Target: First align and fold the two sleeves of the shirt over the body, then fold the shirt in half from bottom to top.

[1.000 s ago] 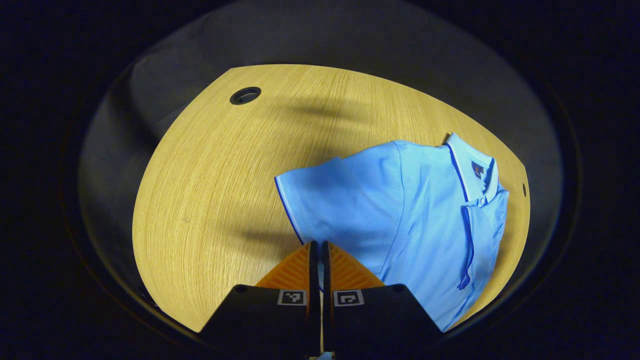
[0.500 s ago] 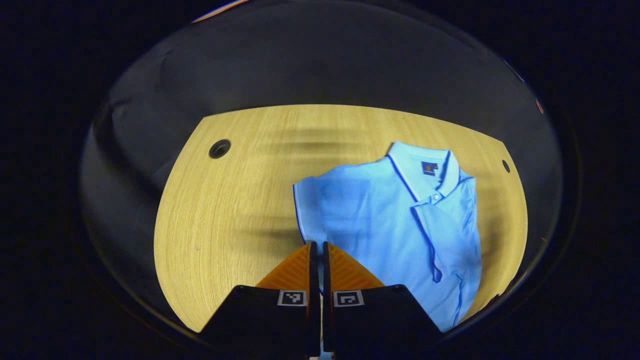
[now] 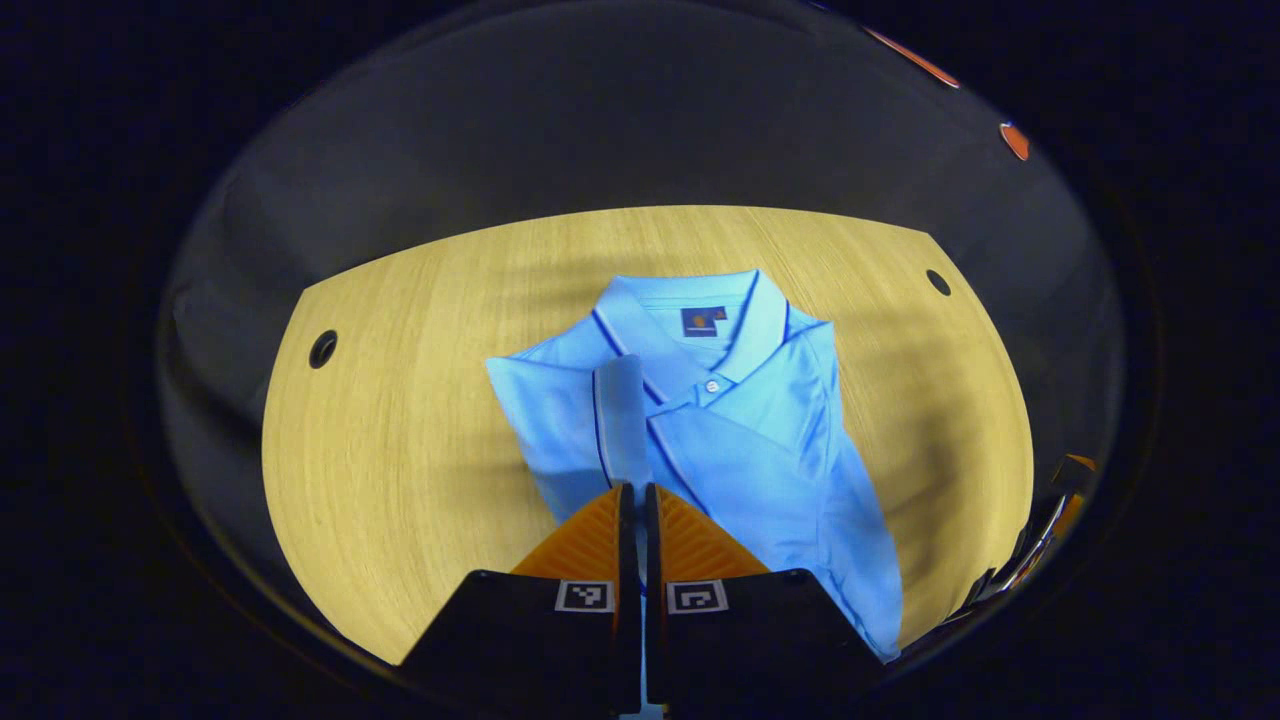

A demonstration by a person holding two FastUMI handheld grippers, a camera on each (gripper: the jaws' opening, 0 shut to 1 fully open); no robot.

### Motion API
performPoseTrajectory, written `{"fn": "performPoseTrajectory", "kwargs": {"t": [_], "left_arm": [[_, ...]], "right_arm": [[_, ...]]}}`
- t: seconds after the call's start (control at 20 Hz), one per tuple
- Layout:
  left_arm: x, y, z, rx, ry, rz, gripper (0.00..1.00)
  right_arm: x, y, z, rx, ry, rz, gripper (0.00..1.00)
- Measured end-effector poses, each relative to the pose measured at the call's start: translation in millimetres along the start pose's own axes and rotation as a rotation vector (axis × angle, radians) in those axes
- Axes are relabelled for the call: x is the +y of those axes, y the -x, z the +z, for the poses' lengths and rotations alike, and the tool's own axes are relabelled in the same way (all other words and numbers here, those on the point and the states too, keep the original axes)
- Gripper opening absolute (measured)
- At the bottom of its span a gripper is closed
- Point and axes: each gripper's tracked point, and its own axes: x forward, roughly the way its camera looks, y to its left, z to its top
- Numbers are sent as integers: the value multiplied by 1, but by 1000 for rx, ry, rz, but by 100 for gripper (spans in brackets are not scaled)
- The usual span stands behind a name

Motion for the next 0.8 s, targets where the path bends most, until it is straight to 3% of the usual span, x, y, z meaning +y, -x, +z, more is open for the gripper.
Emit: {"fn": "performPoseTrajectory", "kwargs": {"t": [0.5,0.7,0.75,0.8], "left_arm": [[-41,-21,-6,28,1,-35,7],[-57,-12,-8,13,34,-108,22],[-58,-8,-10,10,38,-113,28],[-58,-4,-13,4,39,-117,43]], "right_arm": [[-18,2,-5,13,-23,-24,98],[-18,0,-8,21,-13,-22,98],[-17,-1,-8,23,-8,-22,98],[-16,0,-10,27,-2,-20,98]]}}
